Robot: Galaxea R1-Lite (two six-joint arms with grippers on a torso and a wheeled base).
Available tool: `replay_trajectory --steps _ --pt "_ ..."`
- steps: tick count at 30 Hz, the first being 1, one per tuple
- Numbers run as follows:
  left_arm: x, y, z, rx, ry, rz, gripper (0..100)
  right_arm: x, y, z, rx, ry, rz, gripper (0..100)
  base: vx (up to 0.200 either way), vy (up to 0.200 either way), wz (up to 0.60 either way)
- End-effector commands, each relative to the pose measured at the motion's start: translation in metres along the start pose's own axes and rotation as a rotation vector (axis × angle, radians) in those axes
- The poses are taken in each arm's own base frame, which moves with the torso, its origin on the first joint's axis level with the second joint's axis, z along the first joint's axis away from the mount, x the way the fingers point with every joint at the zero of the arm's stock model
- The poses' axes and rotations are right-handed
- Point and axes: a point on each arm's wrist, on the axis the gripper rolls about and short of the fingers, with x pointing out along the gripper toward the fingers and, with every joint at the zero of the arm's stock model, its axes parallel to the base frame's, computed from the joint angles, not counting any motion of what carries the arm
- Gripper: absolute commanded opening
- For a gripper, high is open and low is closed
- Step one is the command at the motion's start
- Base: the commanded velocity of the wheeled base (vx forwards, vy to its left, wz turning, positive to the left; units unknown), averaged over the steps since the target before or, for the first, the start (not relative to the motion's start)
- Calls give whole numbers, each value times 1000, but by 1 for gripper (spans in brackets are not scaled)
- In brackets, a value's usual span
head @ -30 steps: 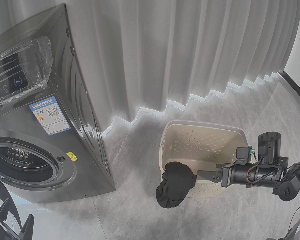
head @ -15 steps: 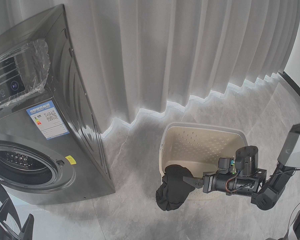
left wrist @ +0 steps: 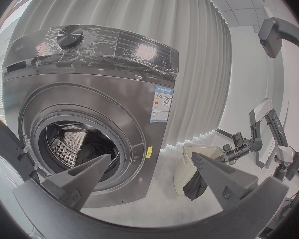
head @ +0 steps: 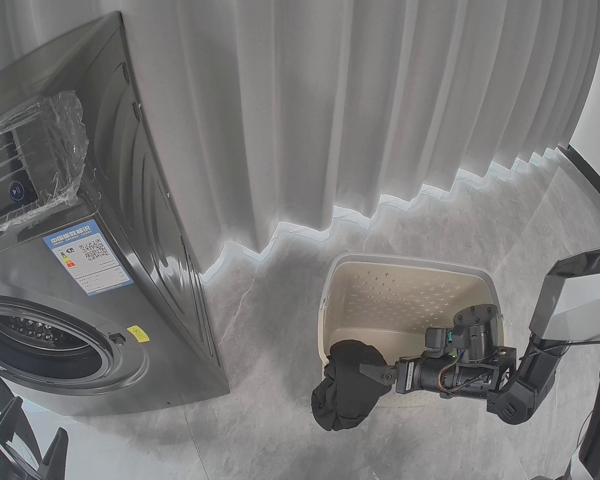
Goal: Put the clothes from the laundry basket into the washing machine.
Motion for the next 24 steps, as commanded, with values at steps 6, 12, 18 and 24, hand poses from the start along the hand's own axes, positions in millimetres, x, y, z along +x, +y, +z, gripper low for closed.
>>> replay_trajectory --steps 6,12,18,24 --pt "0 1 -5 0 1 2 100 17 -2 -16 7 33 8 100 0 0 0" --pt "0 1 -5 0 1 1 100 23 -3 -17 13 36 8 100 0 0 0" --pt "0 1 -5 0 1 2 100 26 -3 -20 14 38 -7 0 0 0 0" --pt "0 1 -5 0 1 1 100 31 -3 -21 16 3 -5 0 0 0 0"
